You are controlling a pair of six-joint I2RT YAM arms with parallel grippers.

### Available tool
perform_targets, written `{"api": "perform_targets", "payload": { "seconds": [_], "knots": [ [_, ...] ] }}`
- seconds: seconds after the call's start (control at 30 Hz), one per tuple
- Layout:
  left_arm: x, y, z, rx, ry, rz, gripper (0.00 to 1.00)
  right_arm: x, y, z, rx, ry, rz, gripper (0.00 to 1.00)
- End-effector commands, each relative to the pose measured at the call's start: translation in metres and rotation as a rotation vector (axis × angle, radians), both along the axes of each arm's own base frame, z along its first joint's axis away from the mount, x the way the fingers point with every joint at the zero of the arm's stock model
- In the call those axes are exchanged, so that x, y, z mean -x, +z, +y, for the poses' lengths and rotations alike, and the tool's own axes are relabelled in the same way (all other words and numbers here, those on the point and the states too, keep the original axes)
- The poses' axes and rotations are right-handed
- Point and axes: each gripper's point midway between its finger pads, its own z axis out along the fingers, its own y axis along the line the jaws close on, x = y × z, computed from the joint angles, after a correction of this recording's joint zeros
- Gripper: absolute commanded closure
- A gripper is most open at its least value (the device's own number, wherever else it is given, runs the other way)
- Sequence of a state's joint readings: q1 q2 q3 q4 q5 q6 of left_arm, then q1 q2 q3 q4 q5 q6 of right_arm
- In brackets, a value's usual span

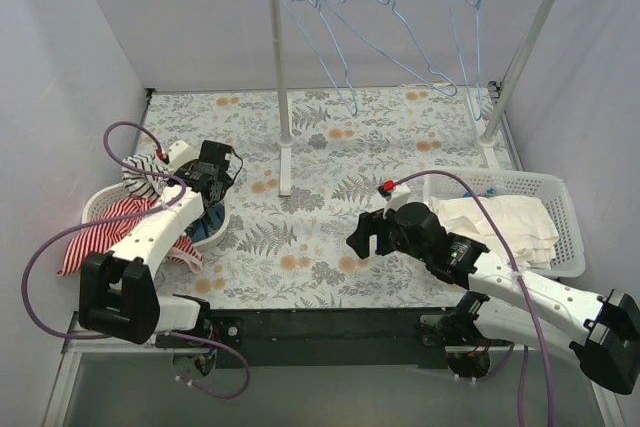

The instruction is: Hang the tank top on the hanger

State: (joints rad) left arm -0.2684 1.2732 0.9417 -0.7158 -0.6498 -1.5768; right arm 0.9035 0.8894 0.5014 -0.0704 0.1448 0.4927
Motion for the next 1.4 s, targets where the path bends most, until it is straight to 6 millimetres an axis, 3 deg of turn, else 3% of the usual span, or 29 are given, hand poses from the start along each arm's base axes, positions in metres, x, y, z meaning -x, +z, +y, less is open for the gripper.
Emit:
{"api": "perform_targets", "payload": {
  "seconds": [0.0,0.1,0.2,0.27,0.53,0.63,0.67,0.77,0.8,0.87,0.9,1.13,1.2,1.23,1.37],
  "knots": [
    [-0.01,-0.013,0.002,0.018,0.017,-0.015,0.31,-0.002,0.03,0.02,-0.075,0.074,-0.053,0.13],
    [-0.006,-0.014,0.008,0.003,0.036,-0.02,0.54,-0.001,0.031,0.021,-0.077,0.085,-0.053,0.13],
    [0.0,0.008,0.014,-0.024,0.023,-0.051,0.83,0.001,0.032,0.02,-0.084,0.086,-0.056,0.13],
    [-0.001,0.039,0.015,-0.025,0.015,-0.115,1.0,0.0,0.034,0.019,-0.088,0.086,-0.062,0.14],
    [0.011,0.161,0.006,-0.01,-0.164,-0.363,1.0,-0.009,0.053,0.021,-0.082,0.075,-0.113,0.14],
    [0.013,0.204,-0.007,0.015,-0.263,-0.462,1.0,-0.013,0.06,0.021,-0.067,0.067,-0.128,0.14],
    [0.014,0.229,-0.012,0.031,-0.297,-0.515,1.0,-0.014,0.06,0.02,-0.06,0.063,-0.129,0.14],
    [0.013,0.264,-0.021,0.033,-0.36,-0.581,1.0,-0.016,0.066,0.02,-0.063,0.056,-0.142,0.14],
    [0.014,0.287,-0.029,0.057,-0.403,-0.635,1.0,-0.017,0.068,0.02,-0.063,0.053,-0.147,0.14],
    [0.011,0.307,-0.038,0.069,-0.453,-0.673,1.0,-0.019,0.075,0.021,-0.074,0.05,-0.159,0.14],
    [0.013,0.328,-0.045,0.085,-0.49,-0.721,1.0,-0.02,0.077,0.021,-0.075,0.049,-0.163,0.14],
    [0.0,0.384,-0.084,0.176,-0.668,-0.834,1.0,-0.023,0.1,0.023,-0.101,0.04,-0.197,0.14],
    [-0.012,0.386,-0.096,0.211,-0.707,-0.833,1.0,-0.025,0.112,0.023,-0.115,0.036,-0.215,0.14],
    [-0.012,0.398,-0.1,0.236,-0.715,-0.859,1.0,-0.025,0.115,0.023,-0.119,0.033,-0.22,0.14],
    [-0.02,0.4,-0.124,0.342,-0.796,-0.851,1.0,-0.027,0.134,0.018,-0.142,0.011,-0.257,0.14]
  ]
}}
